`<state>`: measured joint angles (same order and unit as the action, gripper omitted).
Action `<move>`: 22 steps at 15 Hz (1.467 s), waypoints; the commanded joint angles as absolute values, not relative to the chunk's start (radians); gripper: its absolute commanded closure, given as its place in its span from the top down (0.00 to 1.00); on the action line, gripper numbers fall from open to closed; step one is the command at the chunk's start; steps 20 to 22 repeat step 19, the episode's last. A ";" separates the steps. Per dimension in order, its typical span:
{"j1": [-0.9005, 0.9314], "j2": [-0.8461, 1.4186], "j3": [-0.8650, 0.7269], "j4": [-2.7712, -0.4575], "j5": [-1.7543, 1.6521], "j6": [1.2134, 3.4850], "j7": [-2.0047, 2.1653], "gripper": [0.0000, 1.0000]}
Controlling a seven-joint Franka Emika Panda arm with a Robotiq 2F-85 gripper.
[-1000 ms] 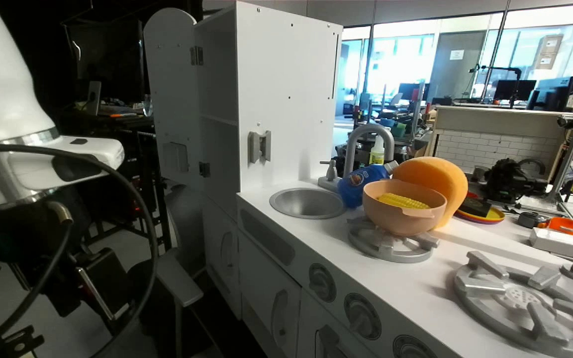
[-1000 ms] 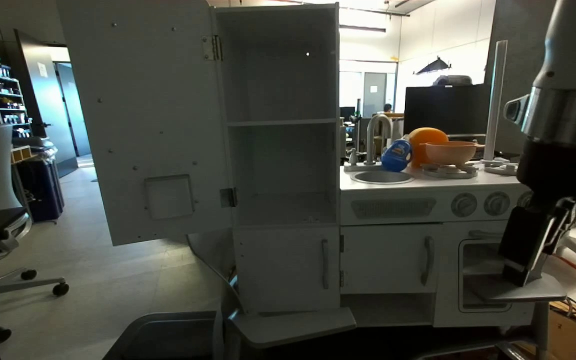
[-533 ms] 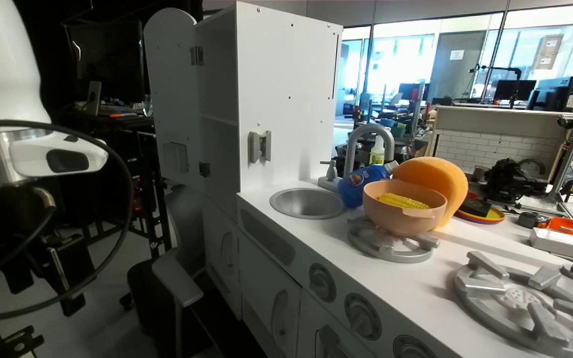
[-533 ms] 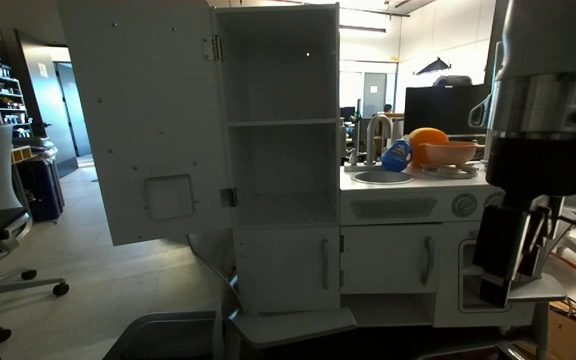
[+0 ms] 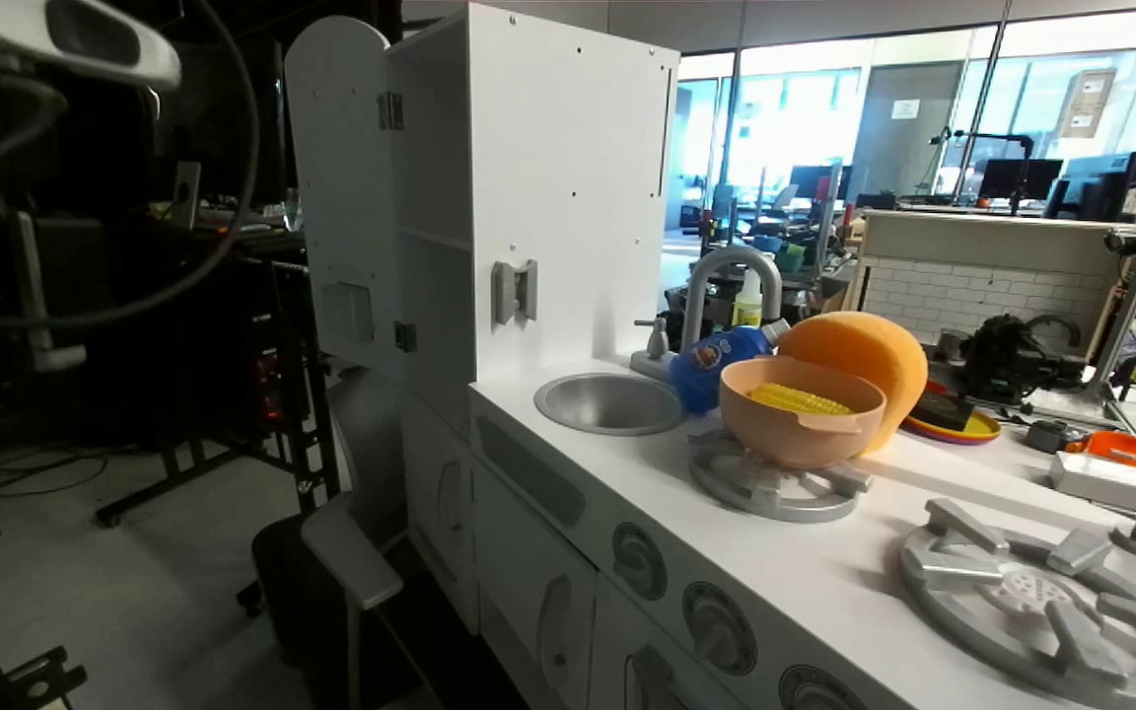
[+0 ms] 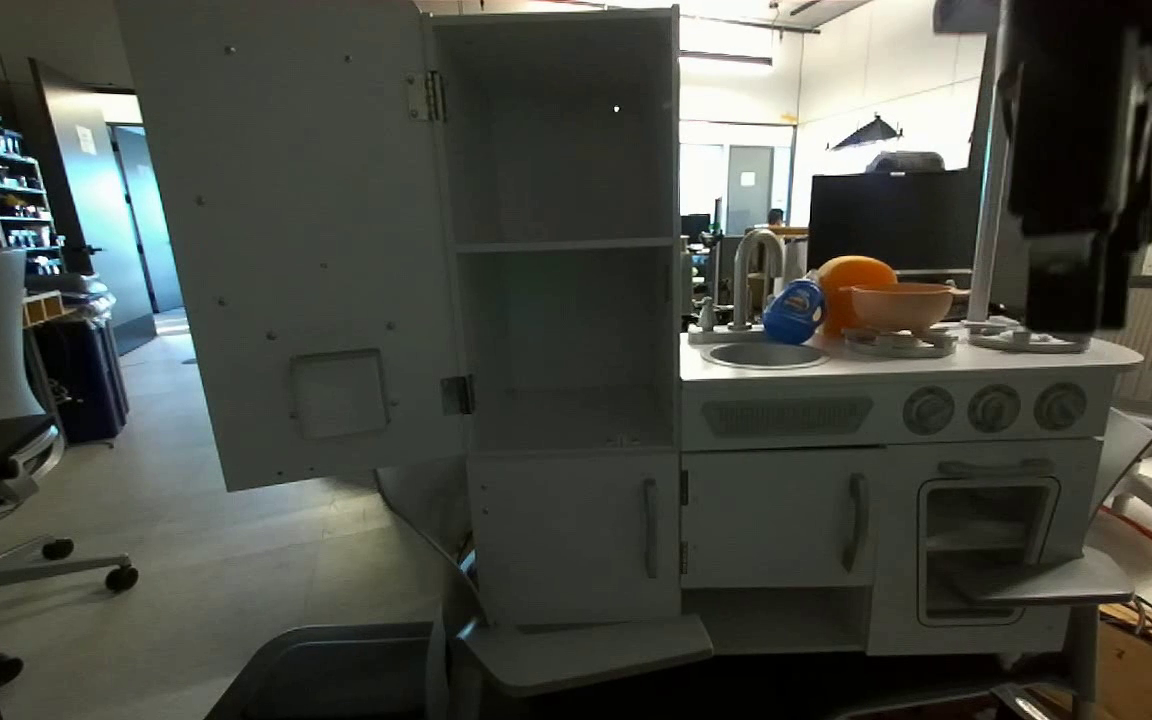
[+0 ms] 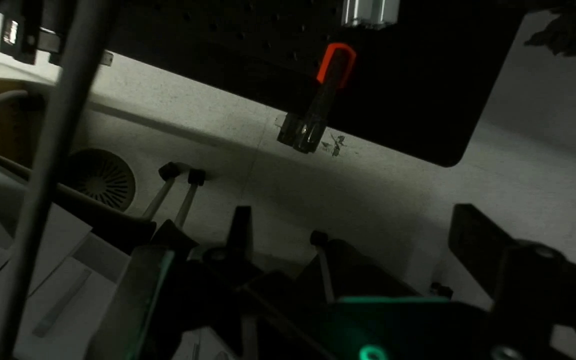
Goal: Remove the yellow sponge from the sink and place it inside the bottom cabinet, pick up the green pepper and put it inside the bottom cabinet.
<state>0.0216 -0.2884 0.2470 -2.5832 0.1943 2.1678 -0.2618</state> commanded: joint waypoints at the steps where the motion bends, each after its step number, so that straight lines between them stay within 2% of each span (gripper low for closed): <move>1: 0.078 -0.478 0.150 -2.519 0.119 1.907 -0.248 1.00; 7: 0.064 -0.720 0.068 -2.359 0.043 1.647 -0.178 1.00; 22: 0.070 -0.742 0.077 -2.336 0.001 1.664 -0.061 1.00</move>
